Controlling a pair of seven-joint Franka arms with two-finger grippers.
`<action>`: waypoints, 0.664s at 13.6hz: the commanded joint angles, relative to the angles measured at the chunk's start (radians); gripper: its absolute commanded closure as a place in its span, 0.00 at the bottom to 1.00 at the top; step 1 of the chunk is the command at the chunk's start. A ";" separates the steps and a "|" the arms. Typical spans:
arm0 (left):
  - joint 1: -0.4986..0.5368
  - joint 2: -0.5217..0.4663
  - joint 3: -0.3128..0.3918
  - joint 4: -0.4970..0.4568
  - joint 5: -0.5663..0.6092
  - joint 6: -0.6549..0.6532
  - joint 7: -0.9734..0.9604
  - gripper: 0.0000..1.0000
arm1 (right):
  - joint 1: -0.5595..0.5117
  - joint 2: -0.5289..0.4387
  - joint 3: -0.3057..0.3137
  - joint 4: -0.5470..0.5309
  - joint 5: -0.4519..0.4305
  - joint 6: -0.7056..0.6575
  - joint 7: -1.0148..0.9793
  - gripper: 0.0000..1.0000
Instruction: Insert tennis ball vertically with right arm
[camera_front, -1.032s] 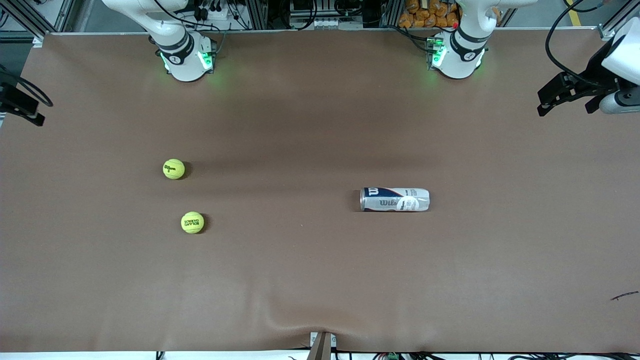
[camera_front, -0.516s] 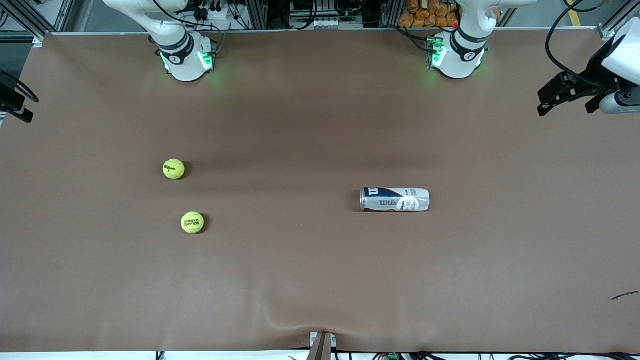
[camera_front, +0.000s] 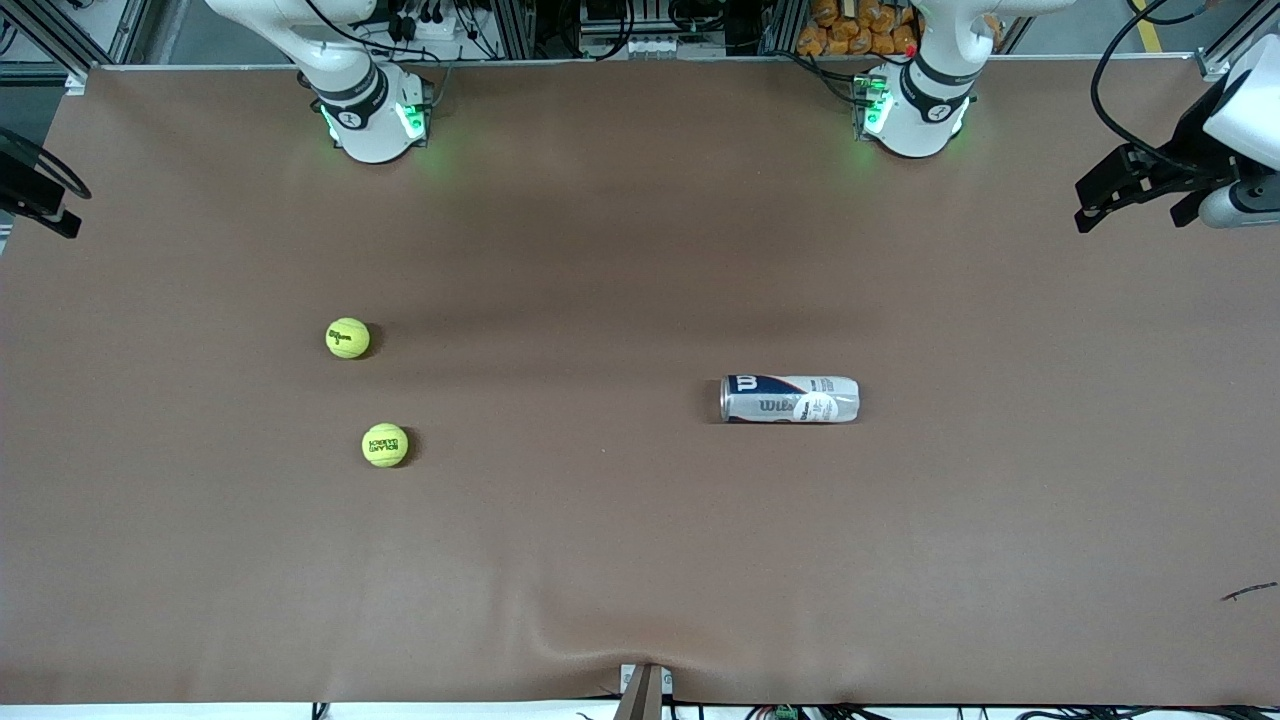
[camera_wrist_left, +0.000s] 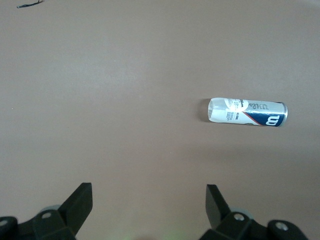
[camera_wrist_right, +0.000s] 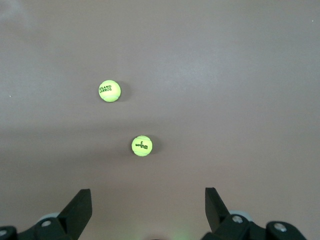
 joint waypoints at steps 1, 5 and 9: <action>0.001 0.021 -0.005 0.024 0.000 -0.020 -0.024 0.00 | -0.020 -0.016 0.014 -0.005 0.002 -0.004 0.013 0.00; -0.003 0.052 -0.006 0.051 -0.006 -0.020 -0.026 0.00 | -0.019 -0.016 0.014 -0.005 0.002 -0.006 0.005 0.00; -0.007 0.093 -0.008 0.079 -0.004 -0.018 -0.026 0.00 | -0.020 -0.013 0.014 -0.002 0.004 -0.004 0.005 0.00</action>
